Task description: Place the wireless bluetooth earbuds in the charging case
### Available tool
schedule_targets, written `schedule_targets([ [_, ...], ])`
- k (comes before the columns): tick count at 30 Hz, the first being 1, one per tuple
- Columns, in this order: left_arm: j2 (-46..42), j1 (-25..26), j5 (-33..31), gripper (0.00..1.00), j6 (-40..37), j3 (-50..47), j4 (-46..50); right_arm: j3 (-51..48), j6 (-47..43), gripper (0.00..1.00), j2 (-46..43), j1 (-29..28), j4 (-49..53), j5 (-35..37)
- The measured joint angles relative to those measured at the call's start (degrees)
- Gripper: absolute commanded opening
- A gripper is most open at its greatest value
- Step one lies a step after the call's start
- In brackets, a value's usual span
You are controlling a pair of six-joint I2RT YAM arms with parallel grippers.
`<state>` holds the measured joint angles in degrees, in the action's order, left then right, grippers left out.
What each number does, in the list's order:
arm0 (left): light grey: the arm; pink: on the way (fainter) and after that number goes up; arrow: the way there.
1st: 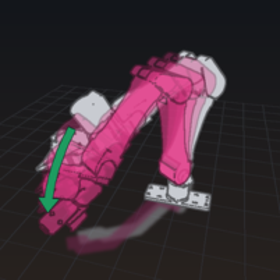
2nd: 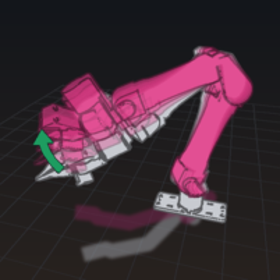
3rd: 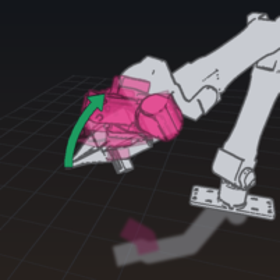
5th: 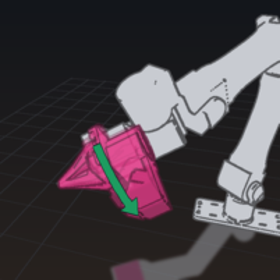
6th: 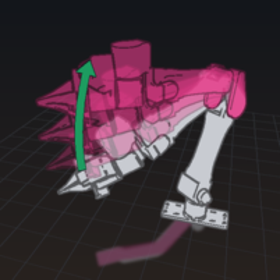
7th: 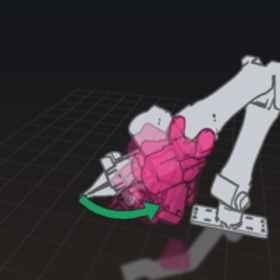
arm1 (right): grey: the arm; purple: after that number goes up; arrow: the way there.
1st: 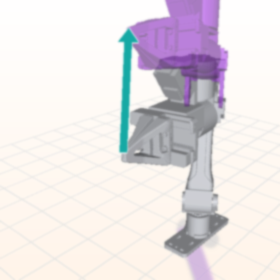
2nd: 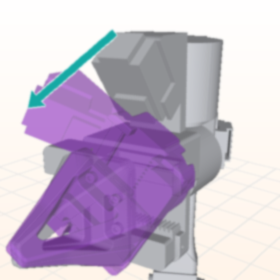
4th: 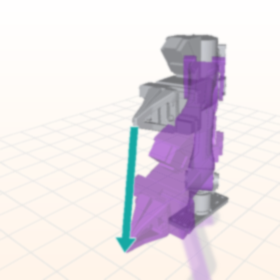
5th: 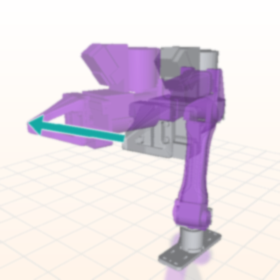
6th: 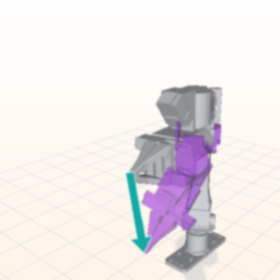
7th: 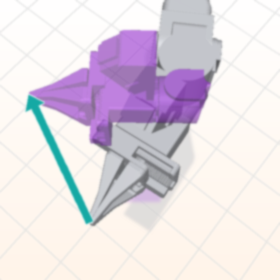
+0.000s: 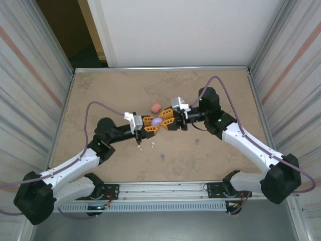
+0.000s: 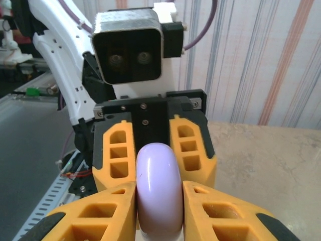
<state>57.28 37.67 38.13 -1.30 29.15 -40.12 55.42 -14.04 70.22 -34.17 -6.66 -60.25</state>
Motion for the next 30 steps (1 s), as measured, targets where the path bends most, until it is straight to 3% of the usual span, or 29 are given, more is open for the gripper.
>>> schedule_targets([
  [9, 0.0, 0.0, 0.0, 0.06, 0.0, 0.0, 0.0, 0.0, -0.3, 0.51, 0.0, -0.1, 1.5, 2.5],
  [16, 0.1, 0.0, -0.2, 0.04, 0.0, 0.0, 0.1, 0.0, -1.1, 0.64, 0.0, -0.4, 2.0, 5.2],
  [30, 0.3, 0.0, -1.8, 0.02, 0.0, 0.0, 0.9, 0.7, -1.2, 0.67, 0.0, -0.3, 2.7, 9.3],
])
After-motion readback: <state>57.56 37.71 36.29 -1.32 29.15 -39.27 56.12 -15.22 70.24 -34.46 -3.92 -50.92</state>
